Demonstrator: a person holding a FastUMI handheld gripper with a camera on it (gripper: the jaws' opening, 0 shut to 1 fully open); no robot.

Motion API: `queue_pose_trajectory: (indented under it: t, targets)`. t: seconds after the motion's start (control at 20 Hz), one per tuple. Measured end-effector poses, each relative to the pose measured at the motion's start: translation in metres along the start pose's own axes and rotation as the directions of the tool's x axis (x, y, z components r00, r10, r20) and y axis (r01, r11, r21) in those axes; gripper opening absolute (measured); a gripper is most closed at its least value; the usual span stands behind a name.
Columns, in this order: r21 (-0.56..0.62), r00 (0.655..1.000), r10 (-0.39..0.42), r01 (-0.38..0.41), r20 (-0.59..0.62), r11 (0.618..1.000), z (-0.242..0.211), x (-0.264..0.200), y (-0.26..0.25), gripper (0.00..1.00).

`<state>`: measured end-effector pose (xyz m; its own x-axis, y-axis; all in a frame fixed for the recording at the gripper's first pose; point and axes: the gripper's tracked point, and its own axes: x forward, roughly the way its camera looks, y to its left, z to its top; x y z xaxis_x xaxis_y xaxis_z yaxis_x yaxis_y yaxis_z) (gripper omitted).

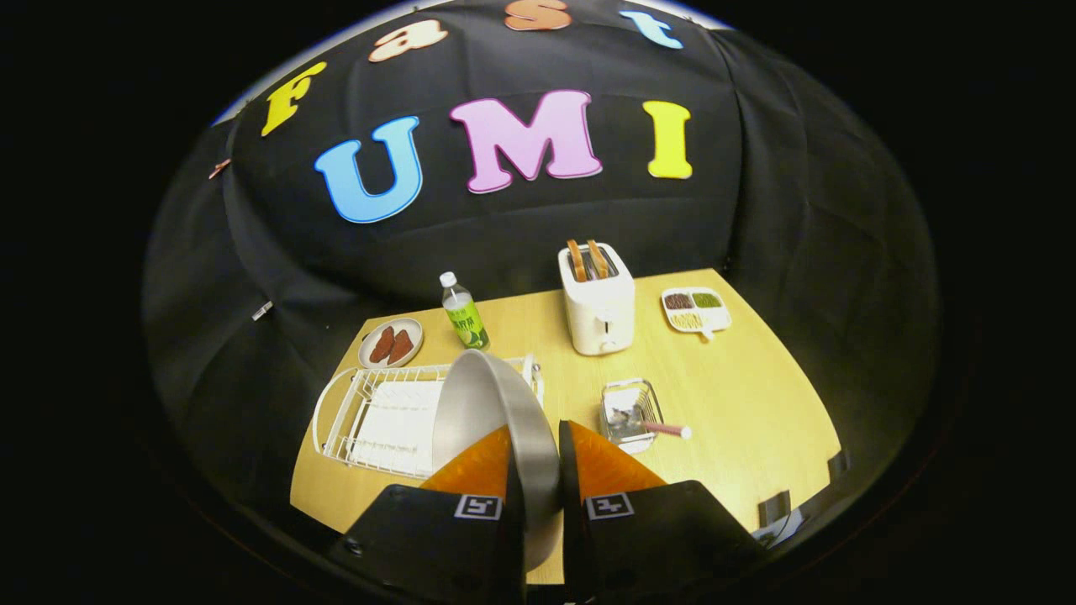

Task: Take the plate from the dish rack, then take the spoon from the basket and place it into the plate.

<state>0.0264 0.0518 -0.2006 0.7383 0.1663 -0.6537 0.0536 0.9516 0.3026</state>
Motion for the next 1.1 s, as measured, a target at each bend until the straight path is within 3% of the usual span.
queue_pose_trajectory:
  t: [0.5, 0.85, 1.1]
  targets:
    - [0.286, 0.972, 0.002, 0.068, -0.236, 0.956, -0.152, -0.032, -0.065, 0.21]
    - [0.391, 0.947, 0.052, 0.079, -0.316, 0.917, -0.203, 0.011, -0.054, 0.22]
    - [0.406, 0.937, 0.073, 0.077, -0.342, 0.911, -0.224, 0.032, -0.041, 0.22]
